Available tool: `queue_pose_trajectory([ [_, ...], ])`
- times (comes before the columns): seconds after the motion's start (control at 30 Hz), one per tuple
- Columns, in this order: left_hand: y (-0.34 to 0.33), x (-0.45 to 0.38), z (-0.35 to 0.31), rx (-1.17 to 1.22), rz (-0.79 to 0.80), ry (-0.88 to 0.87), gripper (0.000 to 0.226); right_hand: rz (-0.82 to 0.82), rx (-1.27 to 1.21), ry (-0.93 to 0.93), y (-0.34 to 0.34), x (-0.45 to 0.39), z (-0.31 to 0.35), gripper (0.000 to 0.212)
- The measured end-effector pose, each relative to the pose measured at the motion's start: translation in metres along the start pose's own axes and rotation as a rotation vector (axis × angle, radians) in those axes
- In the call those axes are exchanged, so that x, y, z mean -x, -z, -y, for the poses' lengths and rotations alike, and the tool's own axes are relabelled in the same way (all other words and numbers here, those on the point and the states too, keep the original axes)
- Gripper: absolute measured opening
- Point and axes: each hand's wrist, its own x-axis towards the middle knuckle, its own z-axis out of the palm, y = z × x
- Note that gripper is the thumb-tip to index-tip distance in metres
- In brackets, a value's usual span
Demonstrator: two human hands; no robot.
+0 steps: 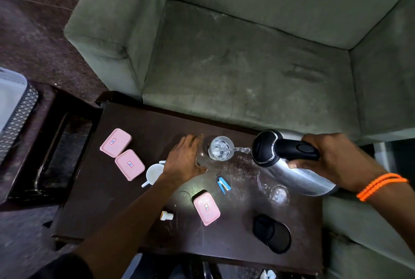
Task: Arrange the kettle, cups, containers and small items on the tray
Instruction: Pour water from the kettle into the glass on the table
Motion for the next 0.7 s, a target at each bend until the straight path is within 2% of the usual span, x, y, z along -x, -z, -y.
queue_pose_trajectory([
  [0.7, -0.006, 0.005, 0.011, -0.001, 0.011, 0.022, 0.108, 0.035, 0.04, -0.007, -0.007, -0.007, 0.004, 0.042],
])
